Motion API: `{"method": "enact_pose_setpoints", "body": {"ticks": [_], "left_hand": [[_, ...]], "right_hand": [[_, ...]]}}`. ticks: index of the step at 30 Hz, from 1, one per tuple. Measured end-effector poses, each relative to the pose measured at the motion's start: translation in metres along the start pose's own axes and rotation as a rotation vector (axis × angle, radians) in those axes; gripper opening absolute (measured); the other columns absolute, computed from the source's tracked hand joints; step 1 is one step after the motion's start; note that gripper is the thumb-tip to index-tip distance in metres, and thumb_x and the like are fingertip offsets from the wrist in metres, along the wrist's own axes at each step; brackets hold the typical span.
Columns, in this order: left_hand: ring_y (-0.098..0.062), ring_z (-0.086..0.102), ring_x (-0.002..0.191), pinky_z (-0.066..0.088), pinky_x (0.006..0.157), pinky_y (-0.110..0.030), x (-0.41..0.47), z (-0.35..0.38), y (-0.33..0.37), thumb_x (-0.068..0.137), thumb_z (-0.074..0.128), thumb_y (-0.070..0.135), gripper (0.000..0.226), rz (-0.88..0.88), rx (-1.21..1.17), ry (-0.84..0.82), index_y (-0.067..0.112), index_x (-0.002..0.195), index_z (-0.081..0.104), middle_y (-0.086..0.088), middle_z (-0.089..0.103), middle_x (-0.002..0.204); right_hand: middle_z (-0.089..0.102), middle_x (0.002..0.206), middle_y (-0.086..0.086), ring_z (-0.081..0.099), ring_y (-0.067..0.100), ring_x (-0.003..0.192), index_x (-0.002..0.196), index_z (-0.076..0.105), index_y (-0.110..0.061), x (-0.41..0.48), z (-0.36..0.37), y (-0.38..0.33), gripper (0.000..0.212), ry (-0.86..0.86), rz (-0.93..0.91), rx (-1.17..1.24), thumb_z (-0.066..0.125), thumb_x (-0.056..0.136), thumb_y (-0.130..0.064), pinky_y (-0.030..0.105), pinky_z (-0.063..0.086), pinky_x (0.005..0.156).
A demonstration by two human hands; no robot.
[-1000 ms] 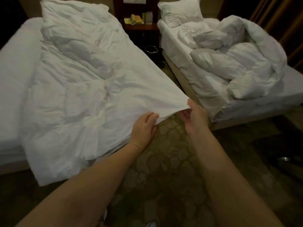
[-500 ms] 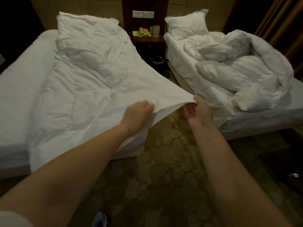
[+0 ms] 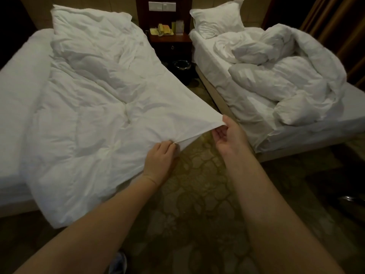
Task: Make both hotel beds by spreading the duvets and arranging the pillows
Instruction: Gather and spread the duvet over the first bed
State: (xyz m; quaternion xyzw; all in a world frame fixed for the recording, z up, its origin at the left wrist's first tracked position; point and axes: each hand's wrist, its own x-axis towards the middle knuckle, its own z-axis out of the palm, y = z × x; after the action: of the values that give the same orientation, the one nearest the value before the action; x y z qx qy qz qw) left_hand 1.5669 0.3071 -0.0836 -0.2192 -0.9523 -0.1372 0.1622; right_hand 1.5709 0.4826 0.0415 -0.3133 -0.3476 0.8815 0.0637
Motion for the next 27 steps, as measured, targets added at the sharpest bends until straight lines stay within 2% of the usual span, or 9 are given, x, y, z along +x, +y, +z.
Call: {"method": "enact_pose_setpoints", "body": {"ticks": [4, 8, 11, 14, 17, 20, 22, 24, 27], "left_hand": [[-0.029, 0.059, 0.091, 0.046, 0.067, -0.034, 0.011, -0.001, 0.012, 0.082, 0.064, 0.037, 0.033, -0.092, -0.026, -0.147, 0.013, 0.105, 0.064, -0.006, 0.059, 0.105], [-0.027, 0.058, 0.099, 0.042, 0.070, -0.031, 0.028, -0.008, 0.019, 0.097, 0.045, 0.034, 0.030, -0.193, 0.002, -0.125, 0.014, 0.108, 0.065, -0.003, 0.057, 0.110], [-0.033, 0.060, 0.093, 0.045, 0.070, -0.033, 0.026, -0.009, 0.020, 0.098, 0.045, 0.026, 0.031, -0.154, -0.040, -0.099, 0.007, 0.100, 0.069, -0.009, 0.061, 0.106], [-0.036, 0.063, 0.078, 0.046, 0.064, -0.034, 0.019, -0.017, 0.025, 0.092, 0.053, 0.019, 0.025, -0.073, -0.121, -0.111, 0.001, 0.086, 0.069, -0.014, 0.064, 0.092], [-0.025, 0.058, 0.055, 0.035, 0.049, -0.022, 0.034, -0.056, 0.028, 0.081, 0.049, 0.023, 0.024, -0.002, -0.127, 0.123, 0.009, 0.068, 0.063, -0.005, 0.059, 0.068], [-0.020, 0.056, 0.053, 0.026, 0.053, -0.017, 0.066, -0.094, 0.035, 0.079, 0.046, 0.025, 0.026, 0.041, -0.115, 0.218, 0.011, 0.064, 0.062, 0.000, 0.059, 0.067], [-0.026, 0.059, 0.058, 0.031, 0.053, -0.021, 0.076, -0.089, 0.046, 0.080, 0.048, 0.024, 0.026, 0.056, -0.157, 0.112, 0.009, 0.067, 0.065, -0.004, 0.061, 0.072], [-0.031, 0.061, 0.060, 0.038, 0.052, -0.027, 0.073, -0.070, 0.057, 0.079, 0.046, 0.024, 0.028, 0.086, -0.186, -0.015, 0.007, 0.069, 0.065, -0.007, 0.062, 0.074], [-0.031, 0.063, 0.073, 0.047, 0.060, -0.032, 0.063, -0.051, 0.051, 0.082, 0.044, 0.028, 0.033, 0.091, -0.209, -0.142, 0.007, 0.081, 0.070, -0.008, 0.064, 0.085]], "right_hand": [[0.064, 0.084, 0.011, 0.063, 0.018, 0.075, 0.088, 0.058, -0.003, -0.004, 0.010, 0.006, 0.006, -0.014, 0.041, -0.006, 0.056, 0.093, -0.005, 0.023, 0.055, 0.051], [0.063, 0.084, 0.011, 0.062, 0.018, 0.075, 0.089, 0.057, -0.002, -0.004, 0.013, 0.009, 0.004, 0.001, 0.061, -0.018, 0.057, 0.093, -0.004, 0.025, 0.055, 0.054], [0.063, 0.084, 0.011, 0.062, 0.018, 0.073, 0.088, 0.057, -0.002, 0.004, 0.005, 0.003, 0.005, 0.044, 0.064, -0.032, 0.057, 0.092, -0.004, 0.024, 0.054, 0.050], [0.063, 0.085, 0.012, 0.063, 0.019, 0.073, 0.086, 0.056, -0.002, 0.006, -0.004, -0.006, 0.007, 0.059, 0.055, -0.035, 0.056, 0.093, -0.004, 0.027, 0.054, 0.056], [0.063, 0.076, 0.008, 0.065, 0.013, 0.060, 0.083, 0.055, -0.005, 0.003, 0.006, -0.030, 0.012, -0.014, -0.094, 0.046, 0.053, 0.095, -0.006, 0.024, 0.055, 0.054], [0.071, 0.069, 0.000, 0.068, 0.010, 0.066, 0.089, 0.061, -0.009, 0.008, 0.017, -0.053, 0.016, -0.132, -0.266, 0.171, 0.052, 0.098, -0.019, 0.024, 0.056, 0.062], [0.071, 0.077, -0.005, 0.067, 0.011, 0.078, 0.092, 0.063, -0.016, 0.012, 0.013, -0.037, 0.028, -0.240, -0.225, 0.111, 0.043, 0.100, -0.034, 0.026, 0.053, 0.070], [0.070, 0.088, -0.004, 0.062, 0.014, 0.088, 0.096, 0.064, -0.022, 0.018, -0.012, 0.018, 0.036, -0.268, -0.085, -0.085, 0.035, 0.100, -0.043, 0.030, 0.047, 0.077], [0.064, 0.090, -0.002, 0.059, 0.011, 0.083, 0.102, 0.060, -0.021, 0.005, -0.038, 0.098, 0.013, -0.255, 0.144, -0.311, 0.049, 0.096, -0.025, 0.028, 0.047, 0.074]]}}
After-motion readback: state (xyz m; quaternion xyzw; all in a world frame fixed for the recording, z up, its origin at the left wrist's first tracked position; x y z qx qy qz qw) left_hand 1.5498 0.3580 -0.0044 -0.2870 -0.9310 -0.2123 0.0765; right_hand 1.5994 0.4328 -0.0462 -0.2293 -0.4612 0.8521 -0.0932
